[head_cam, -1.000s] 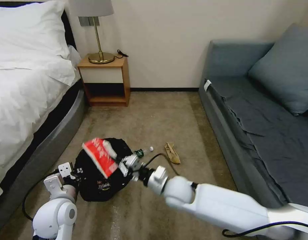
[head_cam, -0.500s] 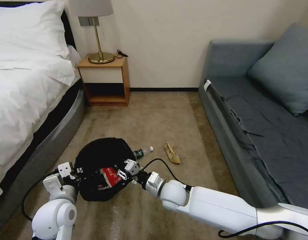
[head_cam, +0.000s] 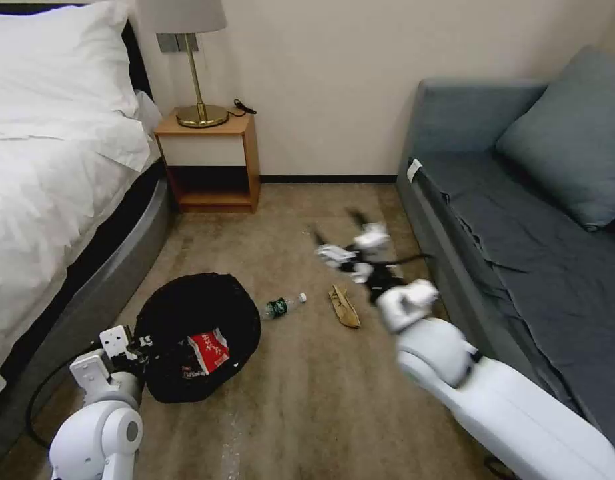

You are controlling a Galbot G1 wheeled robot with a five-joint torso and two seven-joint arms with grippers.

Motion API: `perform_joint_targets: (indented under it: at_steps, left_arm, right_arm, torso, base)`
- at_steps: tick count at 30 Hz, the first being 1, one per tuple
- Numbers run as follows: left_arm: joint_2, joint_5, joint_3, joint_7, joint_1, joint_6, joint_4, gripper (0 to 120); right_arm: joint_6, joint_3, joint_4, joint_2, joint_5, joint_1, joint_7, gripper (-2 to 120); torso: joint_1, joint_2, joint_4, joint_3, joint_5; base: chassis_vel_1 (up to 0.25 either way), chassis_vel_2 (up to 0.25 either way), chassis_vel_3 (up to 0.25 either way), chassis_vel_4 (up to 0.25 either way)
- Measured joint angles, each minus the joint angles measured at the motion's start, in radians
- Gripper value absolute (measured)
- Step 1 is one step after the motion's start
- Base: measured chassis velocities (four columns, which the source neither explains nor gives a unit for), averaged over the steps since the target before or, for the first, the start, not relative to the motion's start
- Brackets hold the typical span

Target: Pick up the trash bin, then pick up the garbage on the floor and place it into the trash bin.

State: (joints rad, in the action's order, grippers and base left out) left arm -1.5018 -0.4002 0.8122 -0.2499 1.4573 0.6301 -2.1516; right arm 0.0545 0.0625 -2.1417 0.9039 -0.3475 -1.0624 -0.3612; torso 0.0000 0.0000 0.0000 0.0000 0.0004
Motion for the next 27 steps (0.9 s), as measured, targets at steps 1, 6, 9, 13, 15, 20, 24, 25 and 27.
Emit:
perform_joint_targets:
  at_steps: [1, 6, 9, 13, 15, 20, 24, 25, 27]
  left_arm:
    - [0.0, 0.0, 0.0, 0.0, 0.002, -0.001, -0.002, 3]
    - [0.0, -0.003, -0.002, 0.0, 0.005, -0.003, -0.009, 3]
    - [0.0, -0.004, -0.003, 0.0, 0.005, -0.003, -0.01, 3]
    - [0.003, -0.004, -0.004, 0.0, 0.005, -0.003, -0.01, 3]
    - [0.006, -0.005, -0.004, 0.0, 0.005, -0.003, -0.011, 3]
    - [0.008, -0.009, -0.001, 0.0, 0.004, -0.004, -0.014, 3]
    - [0.008, -0.01, -0.001, 0.0, 0.009, -0.006, -0.02, 3]
    - [0.008, -0.01, -0.001, 0.0, 0.009, -0.006, -0.02, 3]
    - [0.009, -0.01, 0.0, 0.0, 0.011, -0.006, -0.022, 3]
  right_arm:
    - [0.002, 0.056, -0.035, 0.015, 0.047, -0.078, -0.01, 99]
    - [-0.01, 0.164, -0.158, 0.145, 0.226, -0.377, -0.085, 100]
    - [-0.021, 0.154, -0.184, 0.266, 0.302, -0.47, -0.121, 100]
    - [0.001, 0.141, -0.185, 0.353, 0.38, -0.52, -0.128, 100]
    - [0.029, 0.131, -0.173, 0.4, 0.426, -0.544, -0.129, 100]
    - [0.054, 0.096, -0.144, 0.45, 0.478, -0.58, -0.12, 100]
    - [0.08, 0.087, -0.105, 0.459, 0.492, -0.574, -0.096, 100]
    - [0.08, 0.087, -0.105, 0.459, 0.492, -0.574, -0.096, 100]
    - [0.088, 0.081, -0.092, 0.459, 0.492, -0.568, -0.088, 100]
  torso:
    - [0.0, 0.0, 0.0, 0.0, -0.0001]
    - [0.0, 0.0, -0.0003, 0.0, -0.0007]
    - [0.0, 0.0, -0.0004, 0.0, 0.0]
    - [0.0, 0.0, -0.0003, 0.0, -0.0006]
    - [0.0, 0.0, 0.0, 0.0, -0.0008]
    - [0.0, 0.0, 0.0, 0.0, -0.0006]
    - [0.0, 0.0, 0.0, 0.0, -0.0005]
    - [0.0, 0.0, 0.0, 0.0, -0.0005]
    - [0.0, 0.0, 0.0001, 0.0, -0.0004]
  base:
    - [0.0, 0.0, 0.0, 0.0]
    - [0.0, 0.0, 0.0, 0.0]
    - [0.0, 0.0, 0.0, 0.0]
    - [0.0, 0.0, 0.0, 0.0]
    - [0.0, 0.0, 0.0, 0.0]
    - [0.0, 0.0, 0.0, 0.0]
    - [0.0, 0.0, 0.0, 0.0]
    - [0.0, 0.0, 0.0, 0.0]
    - [0.0, 0.0, 0.0, 0.0]
